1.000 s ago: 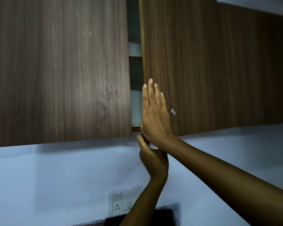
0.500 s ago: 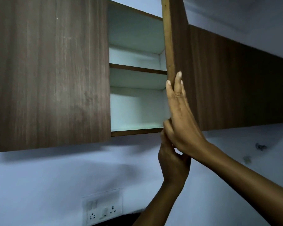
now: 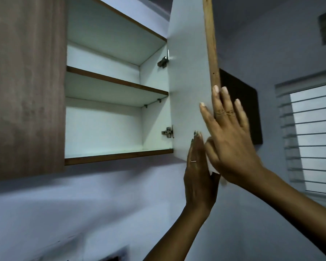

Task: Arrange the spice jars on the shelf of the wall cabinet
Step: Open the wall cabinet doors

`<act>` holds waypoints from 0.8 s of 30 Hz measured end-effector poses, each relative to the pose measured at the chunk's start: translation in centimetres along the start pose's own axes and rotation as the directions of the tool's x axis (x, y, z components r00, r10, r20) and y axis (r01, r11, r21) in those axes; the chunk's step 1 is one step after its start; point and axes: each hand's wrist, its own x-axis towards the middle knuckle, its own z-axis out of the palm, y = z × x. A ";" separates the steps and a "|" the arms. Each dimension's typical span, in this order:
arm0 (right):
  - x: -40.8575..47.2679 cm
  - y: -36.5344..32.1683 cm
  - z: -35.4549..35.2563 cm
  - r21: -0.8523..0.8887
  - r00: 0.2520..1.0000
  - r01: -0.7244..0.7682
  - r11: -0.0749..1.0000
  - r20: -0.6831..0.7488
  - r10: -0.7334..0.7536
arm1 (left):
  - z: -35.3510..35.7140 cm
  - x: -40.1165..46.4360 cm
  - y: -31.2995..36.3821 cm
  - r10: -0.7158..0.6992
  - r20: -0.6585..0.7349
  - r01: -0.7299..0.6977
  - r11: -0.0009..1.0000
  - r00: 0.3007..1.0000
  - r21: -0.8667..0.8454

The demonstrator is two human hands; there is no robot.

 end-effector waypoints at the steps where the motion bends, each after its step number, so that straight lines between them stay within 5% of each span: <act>1: -0.4 1.1 -0.3 -0.039 1.000 -0.010 0.999 0.006 0.010 | 0.9 0.0 0.5 0.039 0.004 -0.039 0.999 0.999 -0.020; 13: -3.8 11.2 -0.5 -0.520 0.989 0.070 0.851 0.149 0.010 | 10.4 1.0 3.2 0.123 0.202 -0.140 0.987 0.972 0.076; 24: -5.9 17.0 3.3 -0.566 0.963 0.126 0.815 0.266 0.036 | 15.6 3.0 3.1 0.086 0.398 -0.188 0.956 0.913 0.223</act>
